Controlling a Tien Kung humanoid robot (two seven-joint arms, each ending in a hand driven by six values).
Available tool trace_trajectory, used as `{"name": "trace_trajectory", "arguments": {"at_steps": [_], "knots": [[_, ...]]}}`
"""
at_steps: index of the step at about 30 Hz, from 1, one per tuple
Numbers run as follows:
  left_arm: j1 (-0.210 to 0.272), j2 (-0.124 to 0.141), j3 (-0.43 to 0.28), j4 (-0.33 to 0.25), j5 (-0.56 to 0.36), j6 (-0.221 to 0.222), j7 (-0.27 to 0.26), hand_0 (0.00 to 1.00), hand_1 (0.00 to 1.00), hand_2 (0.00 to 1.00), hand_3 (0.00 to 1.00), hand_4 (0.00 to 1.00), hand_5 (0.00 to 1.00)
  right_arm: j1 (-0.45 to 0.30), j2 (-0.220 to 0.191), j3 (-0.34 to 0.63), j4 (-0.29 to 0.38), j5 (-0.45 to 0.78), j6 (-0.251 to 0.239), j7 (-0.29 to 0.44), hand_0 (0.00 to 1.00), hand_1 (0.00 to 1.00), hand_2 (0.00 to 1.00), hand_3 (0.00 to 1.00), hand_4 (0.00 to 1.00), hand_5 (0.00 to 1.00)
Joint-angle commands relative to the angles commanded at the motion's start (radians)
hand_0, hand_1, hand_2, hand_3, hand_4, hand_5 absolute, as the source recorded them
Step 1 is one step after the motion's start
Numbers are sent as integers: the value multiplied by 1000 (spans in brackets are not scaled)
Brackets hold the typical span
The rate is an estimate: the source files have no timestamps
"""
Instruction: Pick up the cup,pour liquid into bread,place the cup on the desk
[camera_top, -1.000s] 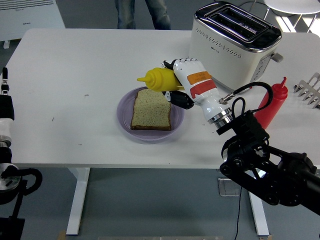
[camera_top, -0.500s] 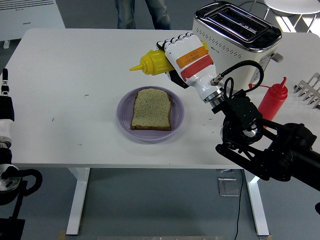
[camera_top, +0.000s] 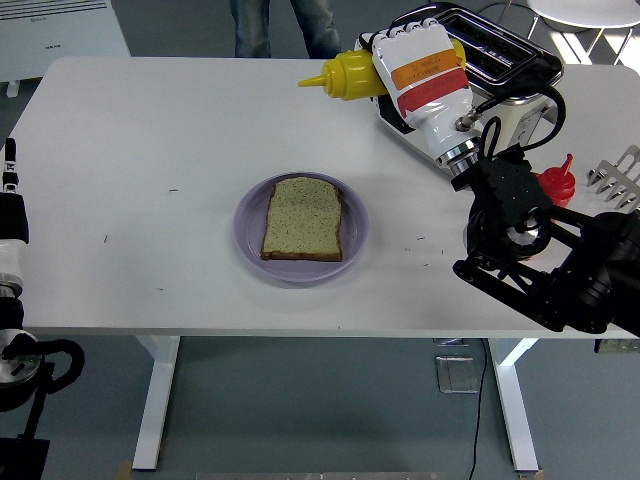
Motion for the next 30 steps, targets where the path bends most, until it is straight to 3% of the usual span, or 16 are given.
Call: {"name": "trace_trajectory", "arguments": {"at_steps": [7,12,19,25,27,30], "knots": [[-1,-1,-2,0,1,0,0,881,886,873,762,542,998,33,-12,-194,-10,0,40,5,221,177,277,405,288,66],[-2,0,-5,0,1,0,0,881,886,873,762,542,998,44,-31,-140,6,0,57,8,223,177,277,405,268,69],[-2,0,-8,0,0,0,0,881,886,873,762,542,998,52,-63,-26,87,0,76,25,220,180,277,404,252,68],[-3,0,-6,1,0,0,1,881,886,873,762,542,998,86,-55,-164,46,0,154,43,230,186,282,405,230,61],[-4,-1,-6,0,1,0,0,881,886,873,762,542,998,81,-49,-220,28,0,162,48,230,186,282,405,230,61],[-4,-1,-9,0,1,0,0,881,886,873,762,542,998,74,-48,-225,14,0,161,47,231,189,283,406,225,62]]}}
